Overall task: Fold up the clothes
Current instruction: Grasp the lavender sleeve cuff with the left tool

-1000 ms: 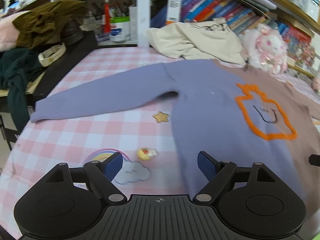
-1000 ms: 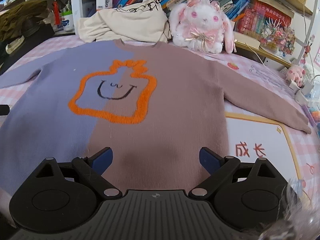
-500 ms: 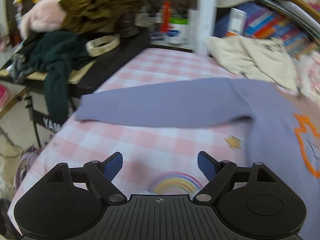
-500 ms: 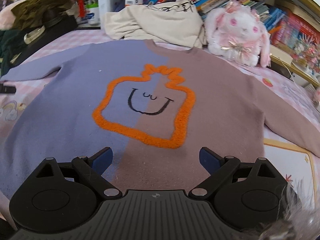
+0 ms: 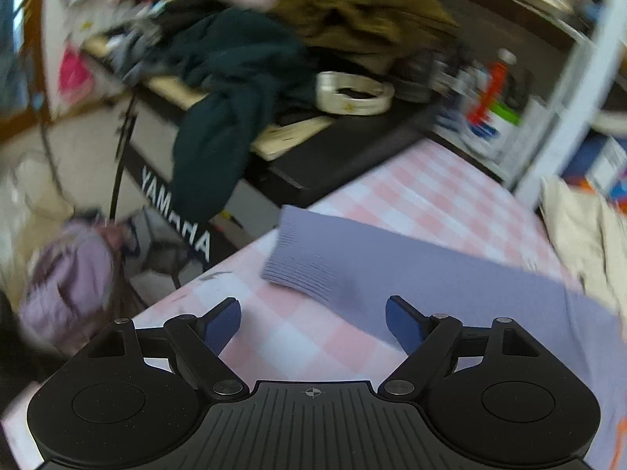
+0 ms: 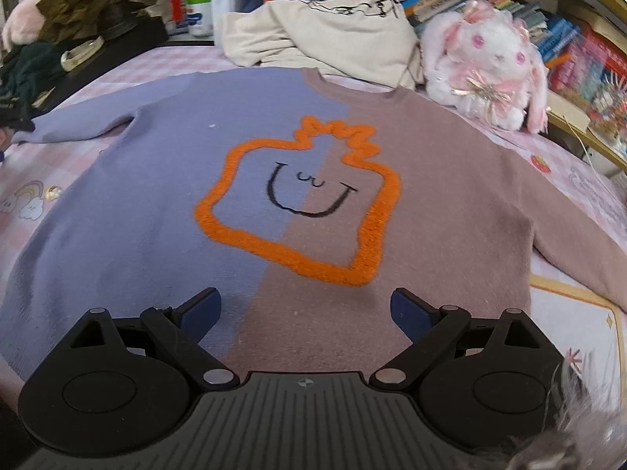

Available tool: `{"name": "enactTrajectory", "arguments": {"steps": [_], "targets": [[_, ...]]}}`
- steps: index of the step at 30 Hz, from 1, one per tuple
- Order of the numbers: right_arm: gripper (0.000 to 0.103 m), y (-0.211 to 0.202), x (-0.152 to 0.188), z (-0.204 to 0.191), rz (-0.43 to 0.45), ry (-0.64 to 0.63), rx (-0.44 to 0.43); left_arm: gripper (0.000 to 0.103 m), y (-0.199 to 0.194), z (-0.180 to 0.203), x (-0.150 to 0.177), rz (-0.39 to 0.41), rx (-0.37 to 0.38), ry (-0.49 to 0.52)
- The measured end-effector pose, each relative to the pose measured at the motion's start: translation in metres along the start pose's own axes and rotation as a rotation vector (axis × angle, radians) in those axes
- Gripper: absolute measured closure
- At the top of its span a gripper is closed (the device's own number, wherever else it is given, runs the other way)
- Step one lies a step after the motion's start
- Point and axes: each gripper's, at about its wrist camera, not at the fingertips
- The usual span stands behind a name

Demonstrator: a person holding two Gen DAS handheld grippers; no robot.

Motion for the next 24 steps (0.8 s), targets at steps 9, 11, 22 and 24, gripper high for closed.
{"name": "enactTrajectory", "arguments": {"steps": [9, 11, 22, 24], "targets": [[0.009, 0.001, 0.002, -0.003, -0.014, -0.01, 0.0, 0.047, 0.012, -0.014, -0.01, 0.041, 0.046, -0.186], [0.009, 0.001, 0.002, -0.003, -0.014, -0.013, 0.003, 0.051, 0.014, -0.014, -0.01, 0.042, 0.08, -0.228], [0.009, 0.001, 0.003, -0.004, -0.022, -0.007, 0.01, 0.051, 0.025, -0.005, -0.008, 0.01, 0.243, -0.333], [0.009, 0.002, 0.003, -0.004, -0.023, -0.007, 0.012, 0.051, 0.026, 0.002, -0.01, 0.003, 0.248, -0.276]]}}
Point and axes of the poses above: each gripper's, at about its wrist camera, not at the fingertips, and y roughly the way its jaws point, z to its right, x to its underside, and after that the axes turned 12 degrees about y, right-handed
